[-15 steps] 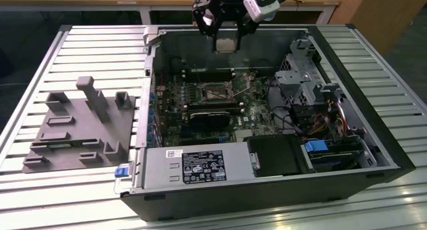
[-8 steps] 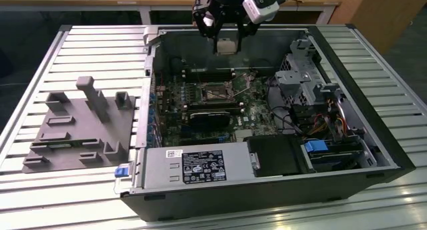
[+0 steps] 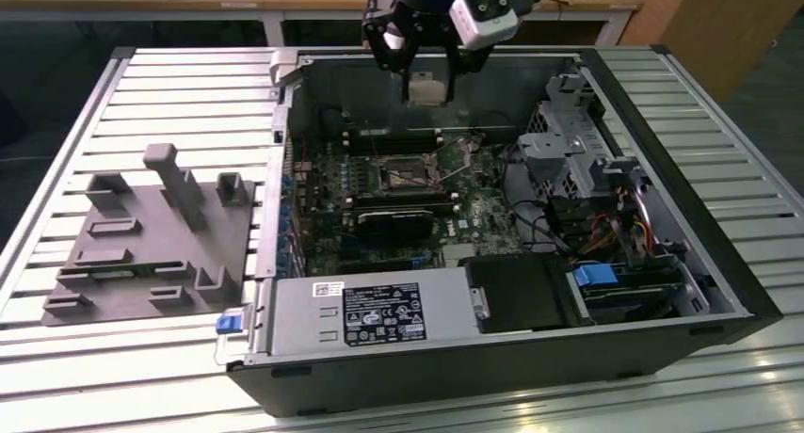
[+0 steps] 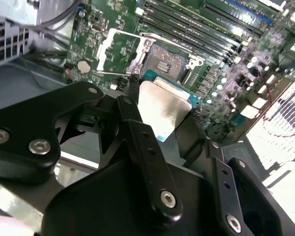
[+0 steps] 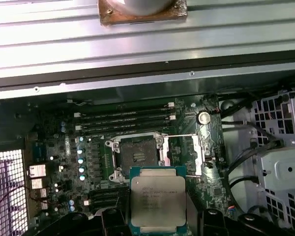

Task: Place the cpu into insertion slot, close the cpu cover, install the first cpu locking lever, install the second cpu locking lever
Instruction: 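Place the cpu into insertion slot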

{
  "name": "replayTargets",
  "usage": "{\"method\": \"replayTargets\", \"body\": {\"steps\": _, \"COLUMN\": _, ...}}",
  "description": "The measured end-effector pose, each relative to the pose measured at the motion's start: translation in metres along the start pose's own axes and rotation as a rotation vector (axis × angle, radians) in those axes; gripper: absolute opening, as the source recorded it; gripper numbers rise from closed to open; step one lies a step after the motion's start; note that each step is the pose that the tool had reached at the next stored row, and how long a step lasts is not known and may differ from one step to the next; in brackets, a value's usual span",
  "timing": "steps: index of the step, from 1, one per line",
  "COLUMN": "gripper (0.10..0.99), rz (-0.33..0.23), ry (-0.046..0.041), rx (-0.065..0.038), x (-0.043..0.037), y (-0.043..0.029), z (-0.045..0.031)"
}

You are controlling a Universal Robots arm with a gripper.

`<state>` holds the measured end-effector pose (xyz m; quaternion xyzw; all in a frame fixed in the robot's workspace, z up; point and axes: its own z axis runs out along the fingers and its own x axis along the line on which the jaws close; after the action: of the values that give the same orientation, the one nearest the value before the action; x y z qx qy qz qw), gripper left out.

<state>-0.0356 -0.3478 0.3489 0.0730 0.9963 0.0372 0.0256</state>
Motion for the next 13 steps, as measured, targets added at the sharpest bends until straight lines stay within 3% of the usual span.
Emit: {"method": "replayTargets", "body": {"steps": 13, "gripper": 0.541, "rz": 0.233, "ry": -0.0183, "rx": 0.011, "x": 0.0005, "y": -0.0009, "z": 0.0117}}
